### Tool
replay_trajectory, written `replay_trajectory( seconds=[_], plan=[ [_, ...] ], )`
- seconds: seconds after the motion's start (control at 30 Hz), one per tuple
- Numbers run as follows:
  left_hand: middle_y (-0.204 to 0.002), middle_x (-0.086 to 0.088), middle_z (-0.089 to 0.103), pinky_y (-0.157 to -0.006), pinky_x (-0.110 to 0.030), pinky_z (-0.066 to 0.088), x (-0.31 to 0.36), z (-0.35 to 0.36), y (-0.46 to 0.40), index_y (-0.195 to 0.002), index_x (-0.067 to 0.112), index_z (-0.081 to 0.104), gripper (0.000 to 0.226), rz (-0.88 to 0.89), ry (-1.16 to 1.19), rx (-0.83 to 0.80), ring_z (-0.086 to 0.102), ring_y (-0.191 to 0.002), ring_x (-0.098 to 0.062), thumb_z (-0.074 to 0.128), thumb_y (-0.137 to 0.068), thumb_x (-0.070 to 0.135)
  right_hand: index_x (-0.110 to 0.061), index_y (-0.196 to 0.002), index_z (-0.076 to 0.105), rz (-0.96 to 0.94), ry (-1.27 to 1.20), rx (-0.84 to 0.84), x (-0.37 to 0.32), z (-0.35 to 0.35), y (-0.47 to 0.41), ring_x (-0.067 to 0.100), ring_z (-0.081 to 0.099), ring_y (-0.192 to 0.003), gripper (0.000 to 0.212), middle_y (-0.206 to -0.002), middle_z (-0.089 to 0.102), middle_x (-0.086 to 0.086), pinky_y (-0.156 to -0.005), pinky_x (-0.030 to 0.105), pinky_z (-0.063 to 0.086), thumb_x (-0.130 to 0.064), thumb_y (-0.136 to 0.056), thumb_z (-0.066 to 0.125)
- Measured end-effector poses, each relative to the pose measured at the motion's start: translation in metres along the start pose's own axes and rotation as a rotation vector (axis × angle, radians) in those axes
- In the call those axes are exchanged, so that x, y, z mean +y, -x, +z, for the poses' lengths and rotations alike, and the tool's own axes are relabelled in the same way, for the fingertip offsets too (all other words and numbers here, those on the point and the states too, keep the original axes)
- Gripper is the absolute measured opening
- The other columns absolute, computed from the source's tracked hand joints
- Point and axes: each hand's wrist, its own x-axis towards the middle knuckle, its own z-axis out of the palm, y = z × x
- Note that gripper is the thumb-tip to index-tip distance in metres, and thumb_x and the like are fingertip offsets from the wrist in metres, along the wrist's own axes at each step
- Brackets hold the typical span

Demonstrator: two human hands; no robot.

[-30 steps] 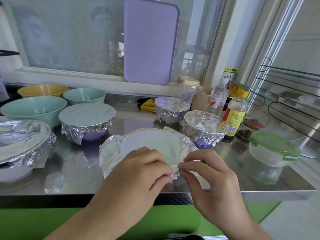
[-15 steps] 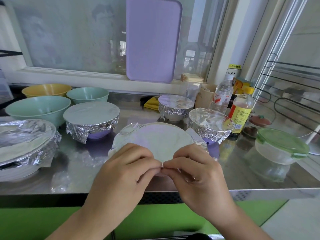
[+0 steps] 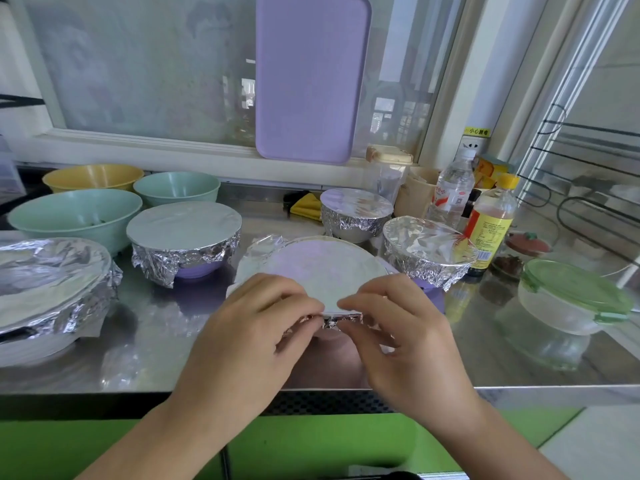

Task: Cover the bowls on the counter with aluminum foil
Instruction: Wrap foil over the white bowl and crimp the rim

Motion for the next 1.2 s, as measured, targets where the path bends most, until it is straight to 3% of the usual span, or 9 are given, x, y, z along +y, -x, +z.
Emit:
replay_trajectory(
  seconds=[0.17,0.3,0.43,0.63,0.73,0.87,1.0,1.07,1.2],
  plan=[
    [-0.122,0.020,0.057,-0.089,-0.029,0.050,-0.003,-0.001,-0.008,-0.118,0.029,0.070,0.026,-0.110,0.025,-0.099,0.060,-0.112,-0.007,0.073,-0.095,0.040,-0.016,-0.118,0.070,0.070,-0.002,-0.040,-0.002,-0.002,-0.005,0.018,0.061,-0.108,0.034,-0.118,0.059,-0.005,-0.082,0.036,0.054,-0.022,-0.088,0.085],
    [-0.168,0.026,0.007,-0.116,-0.030,0.033,-0.007,0.000,-0.016,-0.162,0.040,0.020,0.086,-0.293,-0.017,-0.385,0.018,-0.152,0.003,0.049,-0.088,0.072,-0.026,-0.162,0.032,0.250,0.046,-0.281,0.002,0.002,-0.009,0.013,0.022,-0.157,0.090,-0.168,0.025,-0.007,-0.122,0.039,0.036,-0.062,-0.089,0.071],
    [-0.169,0.025,-0.022,-0.124,-0.031,0.024,-0.009,0.000,-0.019,-0.166,0.035,-0.004,0.107,-0.367,-0.088,-0.495,-0.003,-0.157,0.002,0.029,-0.077,0.086,-0.030,-0.168,0.006,0.304,0.099,-0.428,-0.001,-0.001,-0.013,-0.034,-0.014,-0.135,0.103,-0.174,-0.010,-0.016,-0.124,0.026,0.017,-0.067,-0.092,0.065],
    [-0.171,0.012,-0.024,-0.124,-0.029,0.023,-0.011,0.003,-0.017,-0.167,0.020,0.003,0.103,-0.313,-0.168,-0.506,0.008,-0.160,-0.007,0.023,-0.084,0.077,-0.027,-0.169,0.002,0.377,0.113,-0.473,-0.001,-0.004,-0.019,-0.004,-0.016,-0.157,0.098,-0.173,-0.021,-0.015,-0.126,0.020,0.006,-0.076,-0.092,0.037],
    [-0.175,-0.003,-0.006,-0.122,-0.030,0.022,-0.010,0.005,-0.014,-0.165,0.007,0.017,0.101,-0.248,-0.213,-0.487,0.015,-0.160,-0.018,0.022,-0.088,0.072,-0.022,-0.170,0.001,0.373,0.148,-0.468,0.000,-0.003,-0.019,0.002,-0.012,-0.160,0.104,-0.174,-0.021,-0.009,-0.121,0.015,0.007,-0.078,-0.090,0.036],
    [-0.172,0.007,-0.024,-0.124,-0.026,0.019,-0.009,0.004,-0.015,-0.167,0.016,0.000,0.103,-0.293,-0.214,-0.494,0.002,-0.161,-0.010,0.013,-0.083,0.074,-0.024,-0.169,-0.003,0.386,0.177,-0.471,0.004,-0.005,-0.019,0.000,-0.005,-0.159,0.115,-0.173,-0.024,-0.013,-0.109,0.004,0.010,-0.083,-0.081,0.041],
    [-0.165,0.028,-0.029,-0.121,-0.021,0.019,-0.010,-0.006,-0.016,-0.166,0.033,-0.004,0.100,-0.306,-0.122,-0.512,-0.004,-0.149,0.019,0.043,-0.090,0.076,-0.031,-0.169,-0.004,0.380,0.099,-0.491,0.003,-0.013,-0.019,-0.028,0.004,-0.144,0.117,-0.170,-0.023,-0.023,-0.098,-0.010,0.005,-0.079,-0.083,0.059],
    [-0.163,0.038,-0.017,-0.115,-0.012,0.014,-0.009,-0.012,-0.021,-0.164,0.040,0.003,0.096,-0.305,-0.055,-0.492,-0.009,-0.138,0.031,0.050,-0.088,0.076,-0.039,-0.167,-0.004,0.386,0.051,-0.508,0.002,-0.019,-0.022,-0.037,-0.004,-0.135,0.108,-0.165,-0.021,-0.036,-0.106,-0.002,0.008,-0.073,-0.088,0.062],
    [-0.166,0.030,0.006,-0.105,0.004,-0.002,-0.007,-0.010,-0.043,-0.165,0.035,0.014,0.078,-0.262,0.023,-0.462,0.002,-0.144,0.021,0.041,-0.097,0.063,-0.042,-0.168,0.002,0.413,0.055,-0.546,0.004,-0.020,-0.035,-0.014,-0.012,-0.153,0.084,-0.169,-0.013,-0.034,-0.129,0.027,0.012,-0.067,-0.099,0.044]
  ],
)
